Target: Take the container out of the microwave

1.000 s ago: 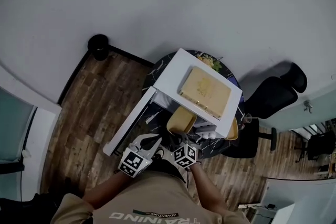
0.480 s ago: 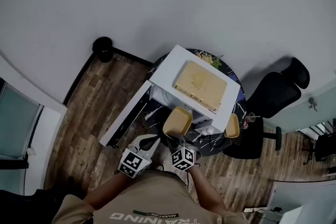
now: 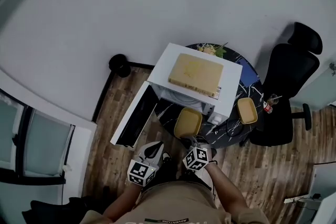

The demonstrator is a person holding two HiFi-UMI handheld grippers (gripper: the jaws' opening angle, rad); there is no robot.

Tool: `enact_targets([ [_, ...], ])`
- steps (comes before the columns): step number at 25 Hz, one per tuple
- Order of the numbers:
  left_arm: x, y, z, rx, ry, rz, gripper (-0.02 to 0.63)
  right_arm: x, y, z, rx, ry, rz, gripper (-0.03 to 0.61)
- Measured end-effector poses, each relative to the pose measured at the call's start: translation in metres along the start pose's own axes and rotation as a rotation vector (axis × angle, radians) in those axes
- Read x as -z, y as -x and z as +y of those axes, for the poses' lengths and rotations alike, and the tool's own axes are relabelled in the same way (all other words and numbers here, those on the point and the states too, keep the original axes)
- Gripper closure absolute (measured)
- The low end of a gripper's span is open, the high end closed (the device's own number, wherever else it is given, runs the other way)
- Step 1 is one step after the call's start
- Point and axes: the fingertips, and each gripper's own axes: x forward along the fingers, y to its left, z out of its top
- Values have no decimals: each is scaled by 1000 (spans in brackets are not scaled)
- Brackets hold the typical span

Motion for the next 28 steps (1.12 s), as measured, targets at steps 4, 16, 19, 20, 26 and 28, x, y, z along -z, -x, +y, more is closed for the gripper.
enact_targets([
  [4,23,9,-31,5,18,52,606,13,2,15,-18,-16,-16,569],
  [16,33,54,-32,40,10,2,606,-3,6,32,44,-82,19,569],
  [19,33,71,-26,59,-27,-31,606,-13,13,42,78,-86,52,569],
  [20,32,78,-23,67,-33,-46,606,-18,15,48,88,-85,62,569],
  [26,40,112,-12,142,-36,-98,606,-48,18,92,107,-65,119,569],
  [28,45,117,-9,170,-38,-107,606,-55,18,103,111,-63,135,569],
])
